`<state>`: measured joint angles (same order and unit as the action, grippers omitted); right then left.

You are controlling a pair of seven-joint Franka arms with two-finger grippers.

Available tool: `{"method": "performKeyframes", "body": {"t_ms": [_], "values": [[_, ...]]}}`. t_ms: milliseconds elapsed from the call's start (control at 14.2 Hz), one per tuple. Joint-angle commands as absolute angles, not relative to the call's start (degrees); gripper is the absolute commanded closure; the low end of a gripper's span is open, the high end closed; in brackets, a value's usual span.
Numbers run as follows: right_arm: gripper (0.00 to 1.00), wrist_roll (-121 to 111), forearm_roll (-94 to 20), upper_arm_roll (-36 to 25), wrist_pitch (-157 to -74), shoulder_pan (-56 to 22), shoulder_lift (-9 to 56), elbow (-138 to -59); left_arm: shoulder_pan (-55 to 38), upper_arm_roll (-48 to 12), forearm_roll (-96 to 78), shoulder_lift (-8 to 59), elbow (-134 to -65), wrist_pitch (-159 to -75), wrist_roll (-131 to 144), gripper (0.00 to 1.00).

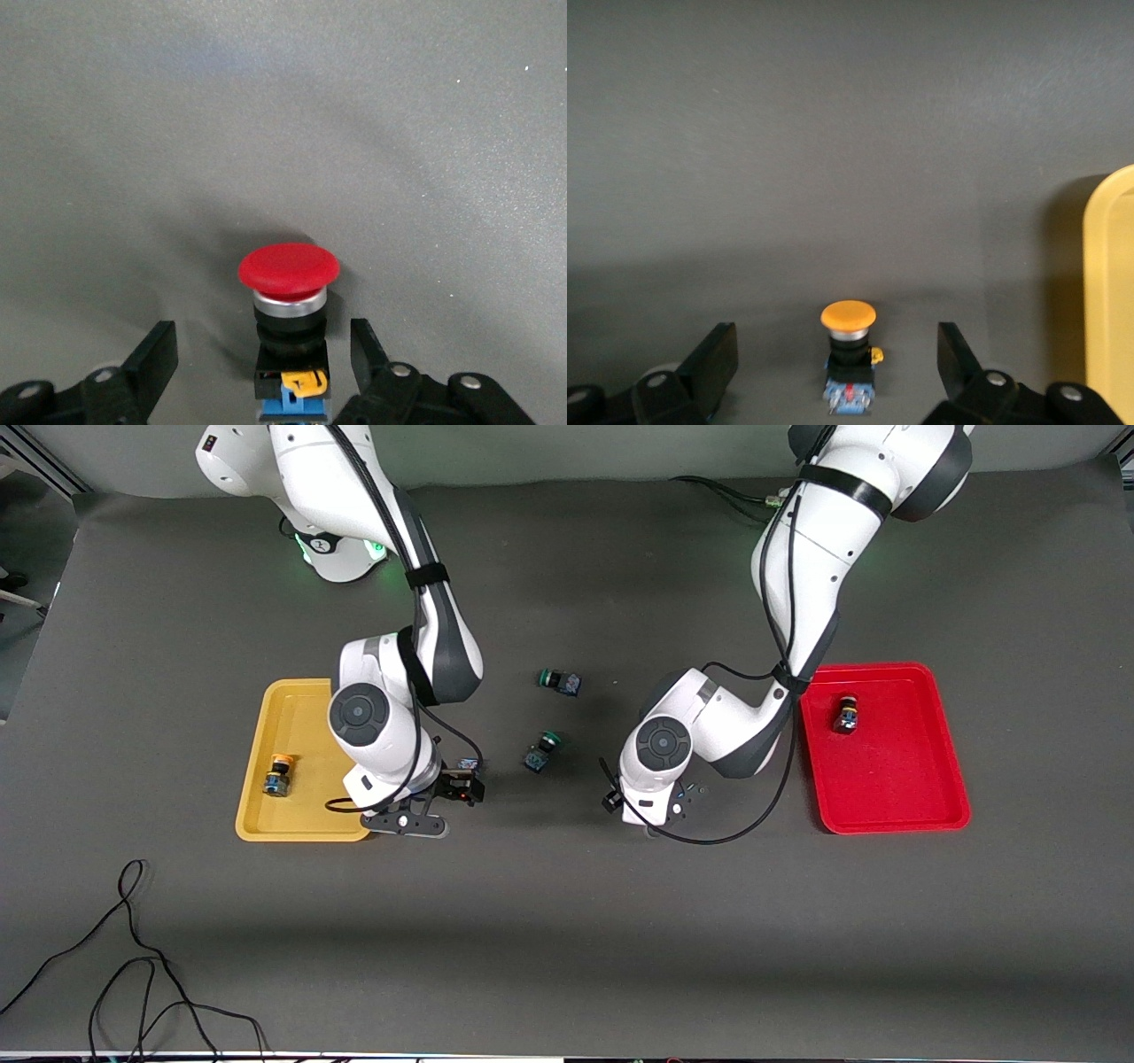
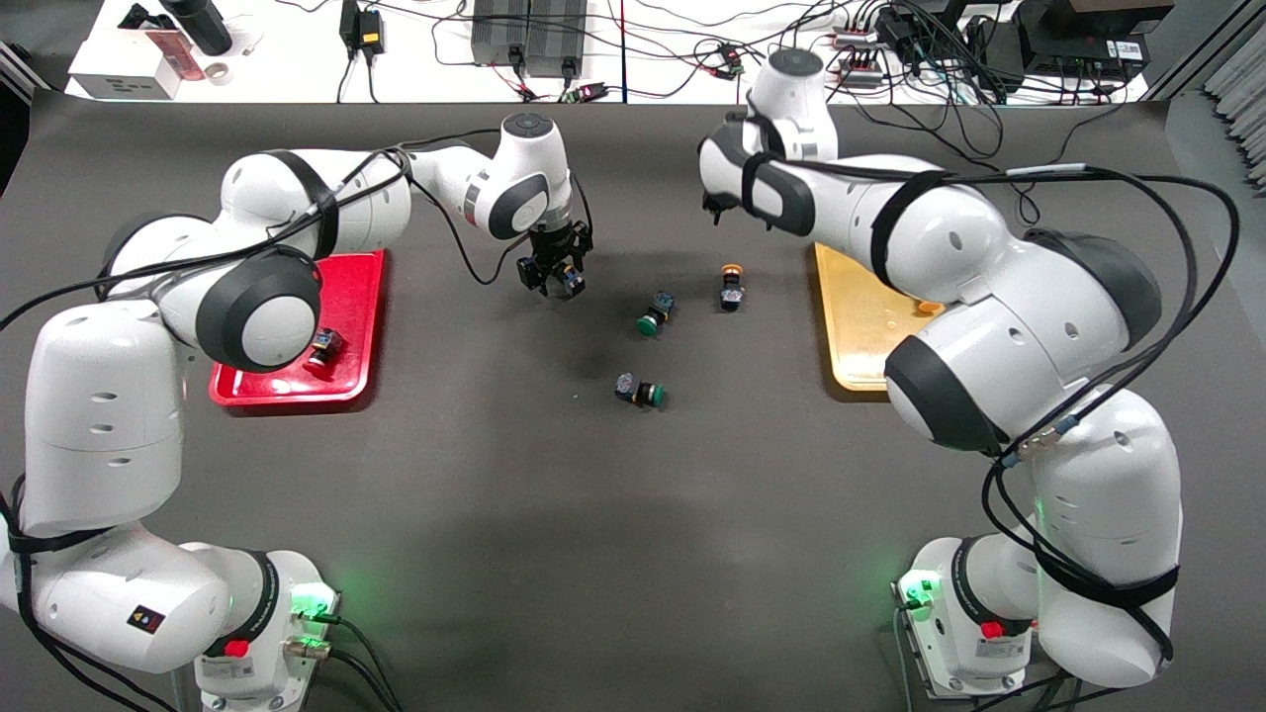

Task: Place red and yellow buttons in trays
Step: 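Carry the red button into the red tray and open the left gripper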

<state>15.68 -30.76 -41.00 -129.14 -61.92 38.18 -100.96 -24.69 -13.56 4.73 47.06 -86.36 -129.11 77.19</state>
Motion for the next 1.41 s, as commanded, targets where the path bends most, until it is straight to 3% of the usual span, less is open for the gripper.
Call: {"method": "performKeyframes", "body": {"t_ms": [0,70,281,422,562,632,703,773,1054,1335], "values": [[0.0,15.6,-34.9,-37.5,-135.1,-62.1,39.6,-104.8,-25.1,-13.1,5.5,47.5,-84.6,-128.8,77.4,0.87],[0.0,15.5,-36.1,-37.1,-135.3,-62.2,40.8,-104.8,-25.2,-13.1,5.6,47.5,-84.6,-128.8,77.4,1.0],[0.0,15.5,-36.3,-36.1,-136.0,-62.1,41.8,-104.9,-24.5,-12.9,7.4,46.1,-84.5,-126.7,74.1,1.0],[0.01,15.5,-36.3,-35.9,-136.8,-62.1,42.4,-105.5,-21.5,-13.0,7.4,42.0,-84.8,-117.5,67.1,1.0],[0.48,15.5,-36.4,-35.8,-136.8,-62.0,42.4,-105.6,-17.9,-13.0,7.1,35.5,-86.0,-106.5,56.2,1.0],[0.66,15.5,-36.4,-35.8,-136.8,-62.0,42.7,-105.5,-15.6,-13.0,7.4,31.6,-88.8,-103.6,50.2,1.0],[0.79,15.5,-36.4,-35.8,-136.8,-62.0,42.9,-105.5,-12.3,-12.9,7.4,27.4,-92.7,-102.7,43.6,1.0],[0.85,15.5,-36.4,-35.6,-136.8,-62.1,43.0,-105.5,-9.6,-12.9,7.5,23.9,-96.5,-102.8,37.1,1.0],[0.88,15.7,-36.4,-35.7,-135.6,-61.4,41.5,-104.9,3.0,-12.7,16.2,16.8,-109.0,-111.9,17.9,1.0],[0.88,15.5,-35.4,-40.1,-122.3,-61.2,37.1,-100.7,12.5,-12.7,22.7,17.3,-118.3,-129.1,12.1,1.0]]}}
